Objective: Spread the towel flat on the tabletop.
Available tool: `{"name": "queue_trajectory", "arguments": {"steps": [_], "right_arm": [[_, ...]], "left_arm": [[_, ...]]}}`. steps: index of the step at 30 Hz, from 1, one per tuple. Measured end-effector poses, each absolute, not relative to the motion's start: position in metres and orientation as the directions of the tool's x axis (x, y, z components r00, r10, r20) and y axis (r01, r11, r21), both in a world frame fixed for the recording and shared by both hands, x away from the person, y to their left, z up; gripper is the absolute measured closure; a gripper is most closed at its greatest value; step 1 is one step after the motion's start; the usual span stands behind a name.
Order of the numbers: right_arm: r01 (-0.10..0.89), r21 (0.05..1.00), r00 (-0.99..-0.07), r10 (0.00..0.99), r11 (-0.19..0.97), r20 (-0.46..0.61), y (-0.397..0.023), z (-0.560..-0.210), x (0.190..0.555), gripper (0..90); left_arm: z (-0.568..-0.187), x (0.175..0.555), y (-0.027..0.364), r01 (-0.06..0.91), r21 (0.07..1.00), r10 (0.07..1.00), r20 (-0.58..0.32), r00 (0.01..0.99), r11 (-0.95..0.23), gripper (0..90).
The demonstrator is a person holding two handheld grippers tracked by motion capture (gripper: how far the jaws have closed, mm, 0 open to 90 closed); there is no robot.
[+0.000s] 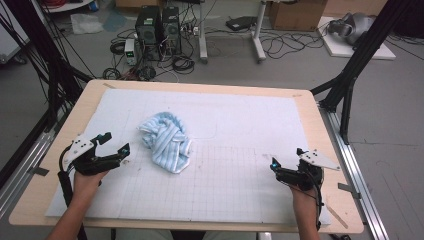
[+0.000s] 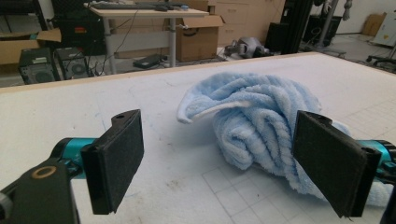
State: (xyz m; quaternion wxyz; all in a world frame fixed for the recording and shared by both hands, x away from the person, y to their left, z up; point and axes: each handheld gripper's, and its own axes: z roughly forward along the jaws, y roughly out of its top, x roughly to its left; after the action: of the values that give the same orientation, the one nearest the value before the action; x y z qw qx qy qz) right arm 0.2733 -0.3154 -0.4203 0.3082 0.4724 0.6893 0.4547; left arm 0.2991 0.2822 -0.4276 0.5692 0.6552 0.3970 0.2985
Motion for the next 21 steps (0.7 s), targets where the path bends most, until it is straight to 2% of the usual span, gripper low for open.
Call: {"name": "queue_trajectory", "arguments": {"steps": [21], "right_arm": [[0.392, 0.91, -0.403, 0.914, 0.133, 0.04, -0.3125, -0.4235, 0.2743, 3.5]], "left_arm": [[-0.4243, 0.3041, 0.2782, 0.205, 0.978, 0.841, -0.073, 0.535, -0.046, 18.1]]}}
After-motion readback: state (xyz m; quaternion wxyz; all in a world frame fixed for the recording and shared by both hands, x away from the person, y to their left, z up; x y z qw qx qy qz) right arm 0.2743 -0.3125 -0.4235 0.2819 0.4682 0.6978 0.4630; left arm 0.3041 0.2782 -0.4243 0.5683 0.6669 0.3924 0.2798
